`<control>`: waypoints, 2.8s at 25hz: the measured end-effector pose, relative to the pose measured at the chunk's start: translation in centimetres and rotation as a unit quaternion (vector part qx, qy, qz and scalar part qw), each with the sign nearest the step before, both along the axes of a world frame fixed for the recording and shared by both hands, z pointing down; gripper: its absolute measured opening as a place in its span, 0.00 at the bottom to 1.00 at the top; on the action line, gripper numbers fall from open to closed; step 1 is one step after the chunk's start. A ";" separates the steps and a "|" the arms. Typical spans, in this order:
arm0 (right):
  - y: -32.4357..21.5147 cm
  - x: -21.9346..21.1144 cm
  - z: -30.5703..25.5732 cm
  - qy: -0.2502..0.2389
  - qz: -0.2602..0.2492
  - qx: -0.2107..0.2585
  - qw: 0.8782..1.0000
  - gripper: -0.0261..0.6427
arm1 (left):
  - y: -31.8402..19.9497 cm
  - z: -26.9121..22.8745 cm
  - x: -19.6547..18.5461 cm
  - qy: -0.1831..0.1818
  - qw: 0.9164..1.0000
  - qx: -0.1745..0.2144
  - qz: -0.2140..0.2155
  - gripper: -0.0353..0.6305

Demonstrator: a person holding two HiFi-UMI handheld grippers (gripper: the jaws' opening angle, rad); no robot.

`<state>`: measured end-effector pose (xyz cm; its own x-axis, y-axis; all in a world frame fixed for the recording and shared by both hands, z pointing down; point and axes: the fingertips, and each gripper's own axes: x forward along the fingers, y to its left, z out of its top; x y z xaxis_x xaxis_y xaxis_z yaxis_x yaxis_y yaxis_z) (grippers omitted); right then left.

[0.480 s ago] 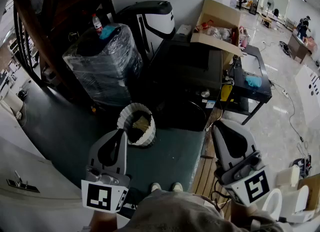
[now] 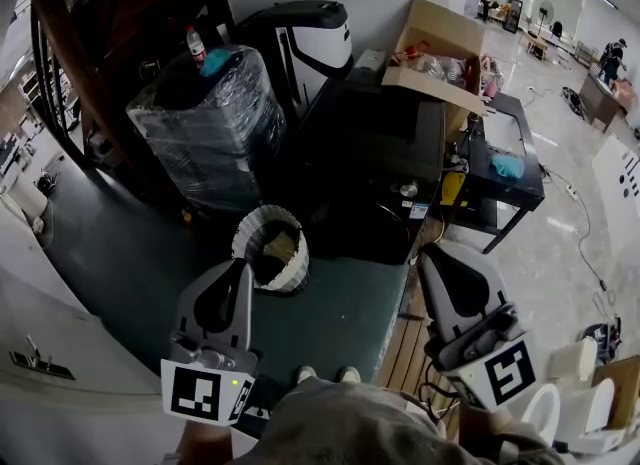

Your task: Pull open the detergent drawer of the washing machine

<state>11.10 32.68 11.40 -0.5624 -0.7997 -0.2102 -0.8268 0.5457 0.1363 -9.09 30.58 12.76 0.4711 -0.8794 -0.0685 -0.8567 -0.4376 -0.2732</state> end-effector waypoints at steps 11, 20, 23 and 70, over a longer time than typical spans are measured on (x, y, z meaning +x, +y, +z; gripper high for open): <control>-0.8 0.5 0.5 -0.021 -0.005 -0.018 1.000 0.09 | -1.1 -0.4 0.8 0.024 0.999 0.015 -0.015 0.67; -4.8 0.1 1.7 -0.018 0.004 -0.028 0.999 0.09 | -5.3 1.5 0.3 0.045 0.999 -0.012 -0.003 0.67; -6.9 -0.2 2.3 -0.010 0.006 -0.034 0.999 0.09 | -7.9 2.6 -0.3 0.064 0.998 -0.029 -0.001 0.67; -45.8 -10.2 20.3 0.074 0.024 -0.234 0.969 0.09 | -47.5 29.0 -2.9 0.416 0.810 -0.398 0.115 0.67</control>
